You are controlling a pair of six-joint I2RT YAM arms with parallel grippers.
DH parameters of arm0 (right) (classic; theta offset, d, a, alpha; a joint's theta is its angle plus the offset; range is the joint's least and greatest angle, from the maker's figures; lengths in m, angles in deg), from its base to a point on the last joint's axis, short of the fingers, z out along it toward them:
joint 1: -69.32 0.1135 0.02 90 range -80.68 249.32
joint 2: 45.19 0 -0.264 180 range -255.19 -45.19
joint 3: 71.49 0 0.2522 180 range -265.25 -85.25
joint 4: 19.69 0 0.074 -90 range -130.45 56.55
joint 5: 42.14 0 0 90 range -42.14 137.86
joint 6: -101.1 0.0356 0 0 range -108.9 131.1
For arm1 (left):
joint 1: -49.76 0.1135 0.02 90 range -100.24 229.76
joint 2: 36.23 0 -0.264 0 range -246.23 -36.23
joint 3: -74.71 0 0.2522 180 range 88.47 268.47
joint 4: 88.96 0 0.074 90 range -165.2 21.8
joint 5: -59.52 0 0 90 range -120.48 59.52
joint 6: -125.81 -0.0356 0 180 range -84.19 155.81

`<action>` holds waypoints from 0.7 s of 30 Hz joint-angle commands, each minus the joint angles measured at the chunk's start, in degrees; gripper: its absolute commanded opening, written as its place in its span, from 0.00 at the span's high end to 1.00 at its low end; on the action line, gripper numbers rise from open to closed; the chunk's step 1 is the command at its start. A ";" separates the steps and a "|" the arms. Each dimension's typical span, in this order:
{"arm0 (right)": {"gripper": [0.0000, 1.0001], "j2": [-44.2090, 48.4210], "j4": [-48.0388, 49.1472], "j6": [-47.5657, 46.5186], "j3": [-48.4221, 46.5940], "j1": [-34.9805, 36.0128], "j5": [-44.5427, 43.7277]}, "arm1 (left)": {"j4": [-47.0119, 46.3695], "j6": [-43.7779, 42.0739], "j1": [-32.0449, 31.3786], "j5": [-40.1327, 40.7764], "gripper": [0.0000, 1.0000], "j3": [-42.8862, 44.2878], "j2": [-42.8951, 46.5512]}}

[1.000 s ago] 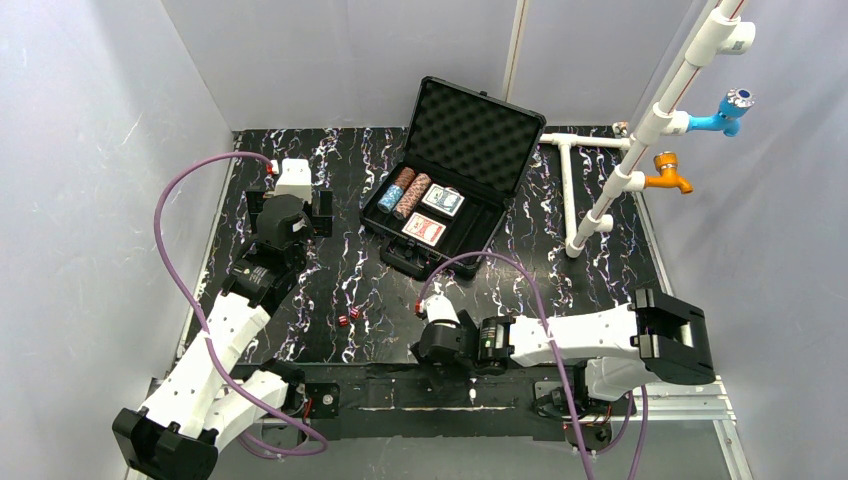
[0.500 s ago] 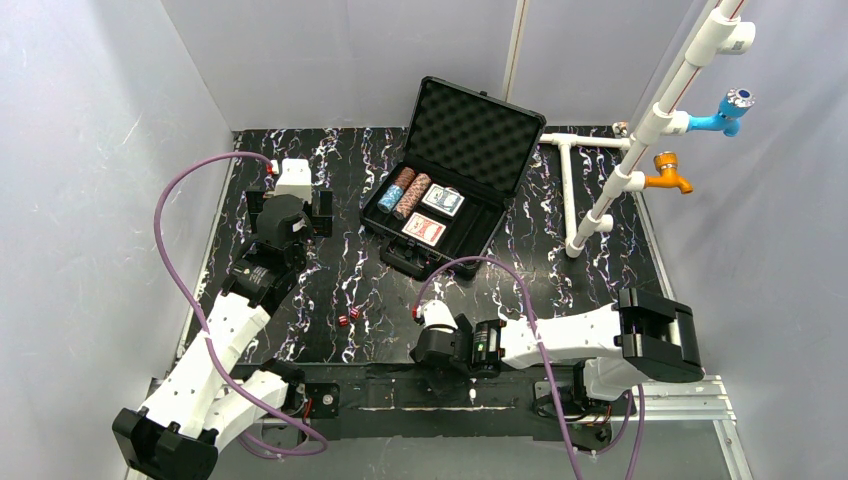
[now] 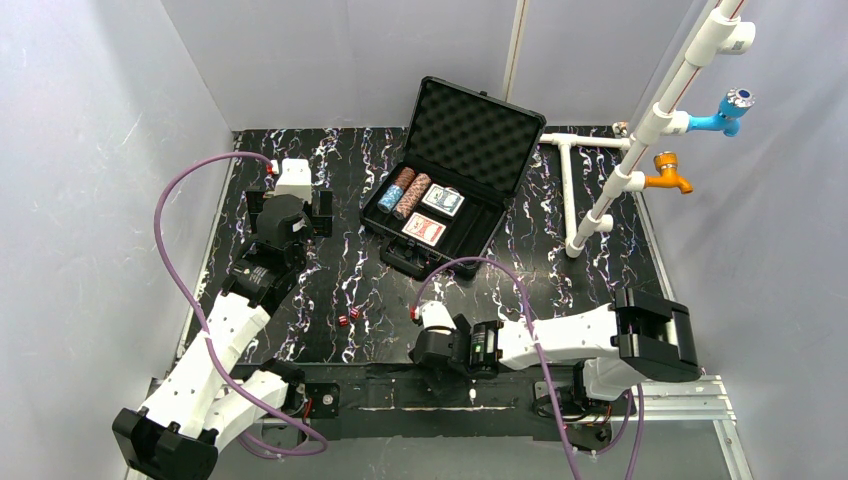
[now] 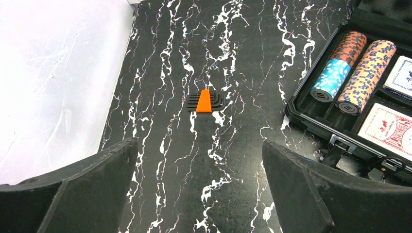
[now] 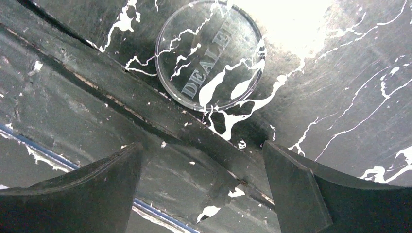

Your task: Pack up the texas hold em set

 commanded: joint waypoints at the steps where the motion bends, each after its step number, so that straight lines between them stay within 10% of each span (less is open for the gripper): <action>1: 0.00 -2.09 0.14 -0.91 -2.91 0.22 -3.39 | 0.10 0.00 -0.20 1.01 0.01 1.32 1.20; 21: 0.14 -6.51 4.54 -3.89 -6.58 -4.97 -6.86 | 0.13 -0.09 -0.33 0.84 0.01 1.34 1.51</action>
